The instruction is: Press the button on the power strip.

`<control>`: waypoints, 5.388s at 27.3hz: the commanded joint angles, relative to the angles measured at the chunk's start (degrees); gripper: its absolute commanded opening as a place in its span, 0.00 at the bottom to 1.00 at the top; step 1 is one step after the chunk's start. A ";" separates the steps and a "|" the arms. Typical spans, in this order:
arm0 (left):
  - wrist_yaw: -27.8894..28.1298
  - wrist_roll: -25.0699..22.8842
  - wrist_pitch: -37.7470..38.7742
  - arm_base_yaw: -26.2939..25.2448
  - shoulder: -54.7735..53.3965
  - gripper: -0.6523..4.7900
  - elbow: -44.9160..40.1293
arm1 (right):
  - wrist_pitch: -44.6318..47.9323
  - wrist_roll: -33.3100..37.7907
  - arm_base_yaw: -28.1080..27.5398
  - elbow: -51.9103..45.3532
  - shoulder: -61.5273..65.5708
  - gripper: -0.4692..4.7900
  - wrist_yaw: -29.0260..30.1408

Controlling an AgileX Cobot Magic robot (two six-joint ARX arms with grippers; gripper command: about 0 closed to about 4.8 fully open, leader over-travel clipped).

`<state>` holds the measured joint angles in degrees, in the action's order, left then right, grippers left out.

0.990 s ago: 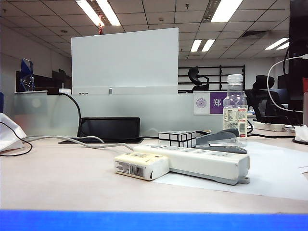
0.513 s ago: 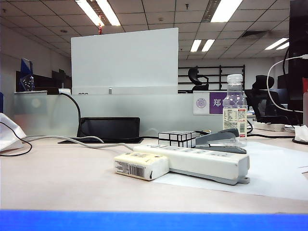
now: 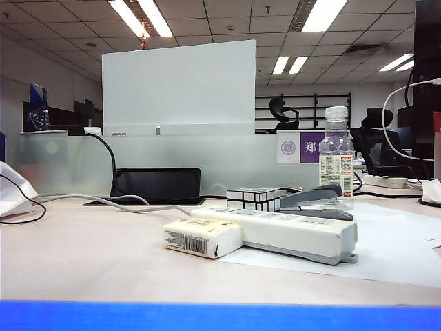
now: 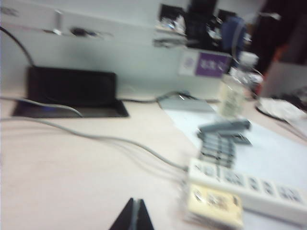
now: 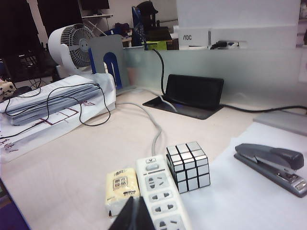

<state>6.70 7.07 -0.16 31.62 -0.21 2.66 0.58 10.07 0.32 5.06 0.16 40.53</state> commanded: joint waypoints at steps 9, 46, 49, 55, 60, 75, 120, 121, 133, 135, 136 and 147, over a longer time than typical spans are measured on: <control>-3.17 -0.61 -0.68 0.00 0.09 0.11 -1.51 | -1.86 0.15 0.02 0.13 -0.07 0.09 -2.08; -6.54 -1.03 2.69 -0.04 0.09 0.11 -2.12 | -3.78 -1.46 0.04 0.13 -0.07 0.09 -28.74; -6.95 -1.05 2.67 -0.85 0.09 0.11 -2.10 | -3.78 -1.46 0.04 0.13 -0.07 0.09 -29.00; -12.02 -1.03 2.71 -13.49 0.09 0.11 -2.10 | -3.74 -1.49 0.04 0.15 -0.07 0.09 -29.07; -12.00 -1.03 2.71 -27.54 0.11 0.11 -2.10 | -3.74 -1.51 0.07 0.13 -0.07 0.09 -31.32; -12.02 -1.03 2.71 -40.83 0.11 0.11 -2.10 | -3.37 -1.42 0.11 0.13 -0.07 0.09 -34.21; -13.40 -1.03 2.71 -35.28 0.11 0.11 -2.10 | -3.80 -1.46 0.24 0.13 -0.07 0.09 -34.25; -13.40 -1.03 2.71 -35.28 0.09 0.11 -2.10 | -3.80 -1.46 0.31 0.13 -0.07 0.09 -34.25; -13.40 -1.03 2.71 -35.28 0.09 0.11 -2.10 | -3.80 -1.46 2.54 0.13 -0.07 0.09 -34.25; -13.40 -1.03 2.71 -35.28 0.09 0.11 -2.10 | -3.80 -1.46 2.60 0.13 -0.07 0.09 -34.23; -13.40 -1.03 2.71 -35.28 0.09 0.11 -2.10 | -3.80 -1.46 2.64 0.13 -0.07 0.09 -34.23; -13.40 -1.03 2.71 -35.28 0.09 0.11 -2.10 | -3.80 -1.46 2.69 0.13 -0.07 0.09 -34.25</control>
<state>-6.46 6.07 2.83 -3.60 -0.19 0.47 -3.97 8.58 2.98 5.02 0.16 6.22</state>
